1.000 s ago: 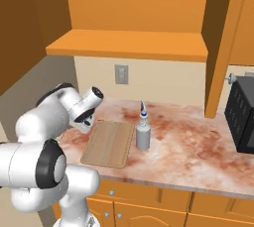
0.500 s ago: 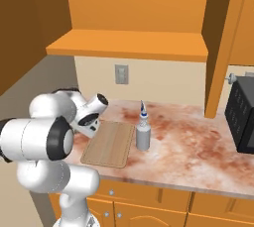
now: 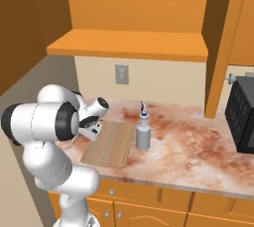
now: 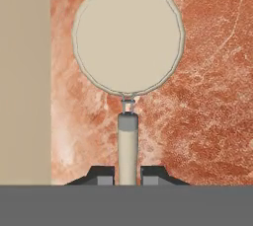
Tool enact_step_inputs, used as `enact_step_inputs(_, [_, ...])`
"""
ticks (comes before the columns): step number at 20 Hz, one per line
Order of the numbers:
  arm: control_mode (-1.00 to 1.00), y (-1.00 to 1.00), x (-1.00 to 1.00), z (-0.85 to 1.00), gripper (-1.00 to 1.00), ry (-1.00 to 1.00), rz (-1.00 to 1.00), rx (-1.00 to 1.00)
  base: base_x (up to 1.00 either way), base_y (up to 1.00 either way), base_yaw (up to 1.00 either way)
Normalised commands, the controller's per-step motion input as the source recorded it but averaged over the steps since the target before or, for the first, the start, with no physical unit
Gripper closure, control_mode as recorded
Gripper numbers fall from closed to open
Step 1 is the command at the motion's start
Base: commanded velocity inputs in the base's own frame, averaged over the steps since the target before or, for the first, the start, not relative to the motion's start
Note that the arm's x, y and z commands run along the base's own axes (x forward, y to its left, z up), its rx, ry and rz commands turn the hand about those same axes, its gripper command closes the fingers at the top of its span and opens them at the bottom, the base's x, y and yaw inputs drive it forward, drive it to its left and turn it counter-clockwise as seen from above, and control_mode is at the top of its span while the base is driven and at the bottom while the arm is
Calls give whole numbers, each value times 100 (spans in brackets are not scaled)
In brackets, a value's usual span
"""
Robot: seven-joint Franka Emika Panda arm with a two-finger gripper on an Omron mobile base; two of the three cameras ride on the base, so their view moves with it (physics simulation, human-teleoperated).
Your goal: Grab the spray bottle from the cabinet, then place it next to the cutting board for sanitizing. Then grab the dish brush from the countertop next to the sink and place it next to the cutting board.
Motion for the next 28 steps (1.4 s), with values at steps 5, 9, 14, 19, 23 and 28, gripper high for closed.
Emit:
enact_step_inputs(5, [-100,0,31,-43,100,-1,0,-4,0,0,0])
enact_step_inputs(9, [-100,0,10,-42,-100,-3,0,-2,0,0,0])
enact_step_inputs(14, [-100,1,-3,-7,-100,-2,0,0,0,0,0])
enact_step_inputs(19, [-100,8,-25,32,-100,0,1,3,0,0,0])
enact_step_inputs(23, [-100,0,-44,78,-100,-3,0,1,0,0,0])
enact_step_inputs(28, [-100,-26,-51,73,-100,-5,0,0,0,0,0])
